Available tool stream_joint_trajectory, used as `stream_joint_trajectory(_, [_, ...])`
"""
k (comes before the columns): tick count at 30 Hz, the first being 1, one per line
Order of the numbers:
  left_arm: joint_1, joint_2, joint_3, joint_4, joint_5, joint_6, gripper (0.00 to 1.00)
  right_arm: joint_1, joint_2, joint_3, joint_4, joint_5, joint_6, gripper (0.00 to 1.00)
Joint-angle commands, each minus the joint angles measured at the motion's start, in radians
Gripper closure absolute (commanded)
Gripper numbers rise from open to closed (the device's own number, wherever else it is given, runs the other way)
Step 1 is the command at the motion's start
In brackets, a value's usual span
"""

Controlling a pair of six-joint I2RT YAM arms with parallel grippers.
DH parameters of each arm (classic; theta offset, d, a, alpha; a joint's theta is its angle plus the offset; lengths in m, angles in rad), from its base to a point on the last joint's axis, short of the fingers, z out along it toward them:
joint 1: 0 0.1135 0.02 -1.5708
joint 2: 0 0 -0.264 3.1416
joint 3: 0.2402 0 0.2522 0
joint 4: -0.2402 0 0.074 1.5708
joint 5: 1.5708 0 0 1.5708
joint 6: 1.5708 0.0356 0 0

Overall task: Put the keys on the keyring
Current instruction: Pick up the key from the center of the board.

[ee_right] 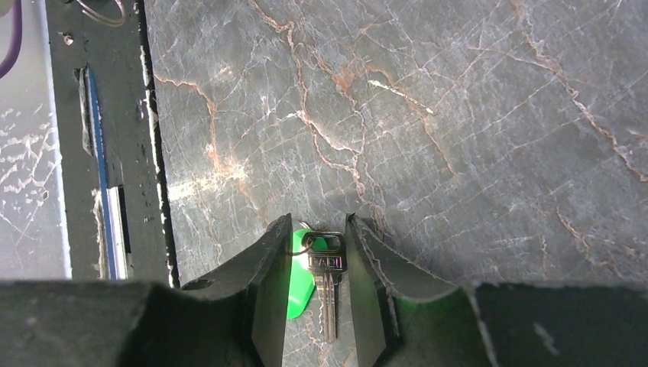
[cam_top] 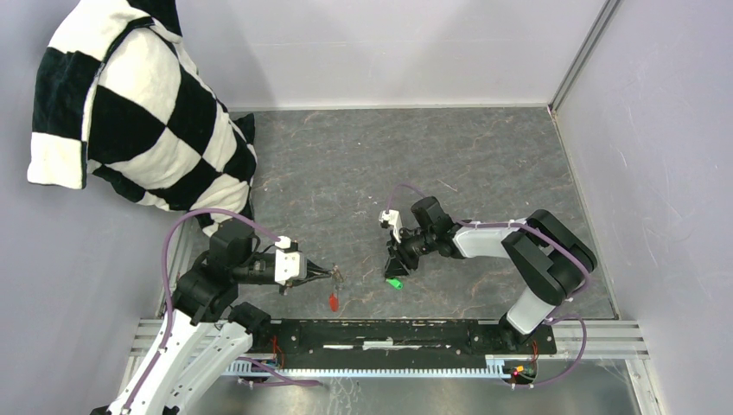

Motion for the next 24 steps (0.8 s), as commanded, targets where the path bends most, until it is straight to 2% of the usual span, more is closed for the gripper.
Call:
stream_joint_trajectory(1, [0.0,0.004,0.044,0.011,-0.001,0.014,0.98,-0.004,-0.022,-0.015,-0.013,-0.028,0.011,0.61])
stream_joint_trajectory(7, [0.0,0.001,0.044,0.01,-0.001,0.017,0.98,-0.008,-0.092,-0.042,0.059,-0.048,0.132,0.47])
stream_joint_trajectory(11, [0.0,-0.006,0.039,0.011,-0.003,0.013,0.98,-0.007,-0.157,-0.069,0.063,-0.006,0.098,0.46])
stream_joint_trajectory(18, [0.0,-0.002,0.038,0.01,0.0,0.02,0.98,0.005,-0.331,-0.15,0.054,0.022,-0.29,0.43])
stream_joint_trajectory(24, [0.0,0.008,0.044,0.009,0.001,0.027,0.98,0.014,-0.301,-0.084,-0.02,0.034,-0.53,0.45])
